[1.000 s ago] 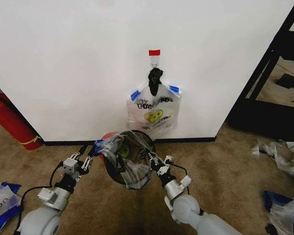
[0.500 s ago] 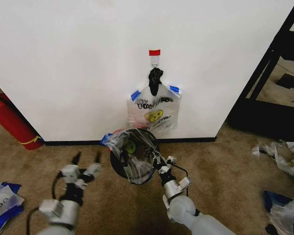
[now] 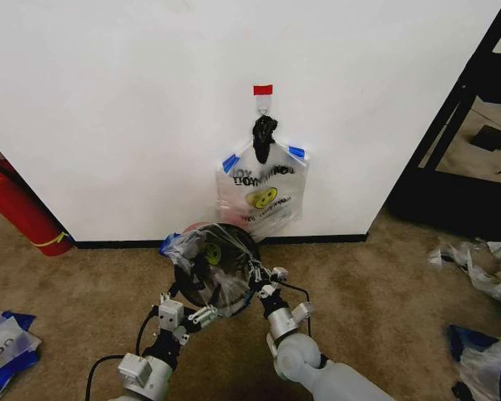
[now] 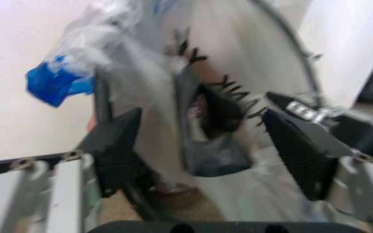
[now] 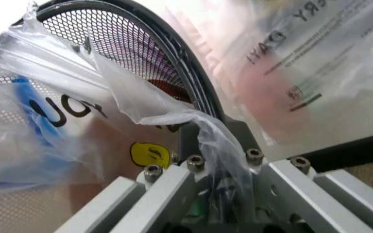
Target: Pick up the garbage bag from the wall and place it over the trash bin.
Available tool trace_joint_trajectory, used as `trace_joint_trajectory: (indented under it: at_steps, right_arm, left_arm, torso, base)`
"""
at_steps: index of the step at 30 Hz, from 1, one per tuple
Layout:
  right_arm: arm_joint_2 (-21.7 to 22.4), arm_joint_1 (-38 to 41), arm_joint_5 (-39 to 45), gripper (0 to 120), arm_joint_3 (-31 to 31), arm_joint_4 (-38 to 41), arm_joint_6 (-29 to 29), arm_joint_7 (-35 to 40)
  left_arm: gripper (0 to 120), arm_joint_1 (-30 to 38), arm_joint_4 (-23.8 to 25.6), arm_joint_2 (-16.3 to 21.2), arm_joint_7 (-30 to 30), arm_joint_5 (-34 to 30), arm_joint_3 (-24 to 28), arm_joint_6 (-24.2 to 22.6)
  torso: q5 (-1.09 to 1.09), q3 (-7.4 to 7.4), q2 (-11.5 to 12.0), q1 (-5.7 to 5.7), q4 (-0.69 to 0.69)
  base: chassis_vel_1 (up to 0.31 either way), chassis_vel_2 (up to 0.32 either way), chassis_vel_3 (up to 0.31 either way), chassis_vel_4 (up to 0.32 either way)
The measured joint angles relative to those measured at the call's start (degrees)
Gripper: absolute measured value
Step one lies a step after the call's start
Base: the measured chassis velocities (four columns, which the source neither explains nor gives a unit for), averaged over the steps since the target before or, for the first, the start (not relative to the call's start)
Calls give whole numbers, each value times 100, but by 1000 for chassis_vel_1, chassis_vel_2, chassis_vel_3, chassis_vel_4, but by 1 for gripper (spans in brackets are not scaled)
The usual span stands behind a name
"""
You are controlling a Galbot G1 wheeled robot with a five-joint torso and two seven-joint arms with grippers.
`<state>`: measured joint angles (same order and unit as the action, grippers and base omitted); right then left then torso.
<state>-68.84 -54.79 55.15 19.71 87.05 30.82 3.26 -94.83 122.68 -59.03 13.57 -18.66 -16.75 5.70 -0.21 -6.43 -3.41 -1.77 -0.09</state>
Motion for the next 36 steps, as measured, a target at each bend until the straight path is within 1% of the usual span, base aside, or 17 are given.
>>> trace_joint_trajectory:
  at_steps: [1,3,4,5,9,12,13,14,15,17,18,19,31,36]
  right_arm:
    - [8,0,-17,0,2,12,-1,0]
    - [26,-1,-45,0,3,39,-4,1]
    - [33,-3,-56,0,2,56,-7,2]
    - [40,-7,-70,0,2,80,-15,11]
    - [47,-10,-99,0,-1,101,-24,28]
    - [48,-10,-139,0,-20,117,-57,125]
    - [48,-10,-139,0,-20,117,-57,125]
    - [47,-8,-152,0,-28,114,-75,176]
    - [46,-6,-160,0,-32,109,-81,196]
    - [45,-3,-175,0,-38,94,-98,238]
    - [45,-3,-177,0,-38,93,-103,247]
    - [45,-3,-178,0,-43,93,-109,269]
    - [77,-5,-128,0,-91,137,-147,353]
    - [126,-11,-39,0,-154,185,-155,354]
  left_arm:
    - [68,11,-1,5,41,-2,0,-28]
    - [58,27,0,15,137,-13,0,-98]
    - [55,33,3,17,169,-24,0,-126]
    - [49,45,13,19,193,-50,2,-152]
    - [41,56,34,16,195,-96,13,-160]
    - [23,-2,127,6,180,-176,10,-151]
    - [23,-2,127,6,180,-176,10,-151]
    - [20,-52,177,6,155,-181,-8,-124]
    - [15,-78,199,9,143,-183,-16,-109]
    - [7,-120,230,12,111,-184,-45,-63]
    - [5,-128,233,11,105,-184,-53,-53]
    - [0,-149,245,11,87,-184,-75,-30]
    - [0,-200,289,-40,-298,-385,-138,120]
    - [0,-253,307,-35,-270,-382,-226,158]
  torso:
    - [0,0,0,0,-1]
    - [0,0,0,0,-1]
    - [0,0,0,0,0]
    - [0,0,0,0,0]
    - [0,0,0,0,0]
    - [0,0,0,0,0]
    - [0,0,0,0,0]
    - [0,0,0,0,0]
    - [1,0,0,0,0]
    - [0,0,0,0,0]
    - [0,0,0,0,0]
    - [0,0,0,0,0]
    - [0,0,0,0,0]
    - [0,0,0,0,0]
  base:
    - [0,0,0,0]
    - [0,0,0,0]
    - [0,0,0,0]
    - [0,0,0,0]
    - [0,0,0,0]
    - [0,0,0,0]
    - [0,0,0,0]
    - [0,0,0,0]
    - [0,0,0,0]
    - [0,0,0,0]
    - [0,0,0,0]
    - [0,0,0,0]
    - [0,0,0,0]
    - [0,0,0,0]
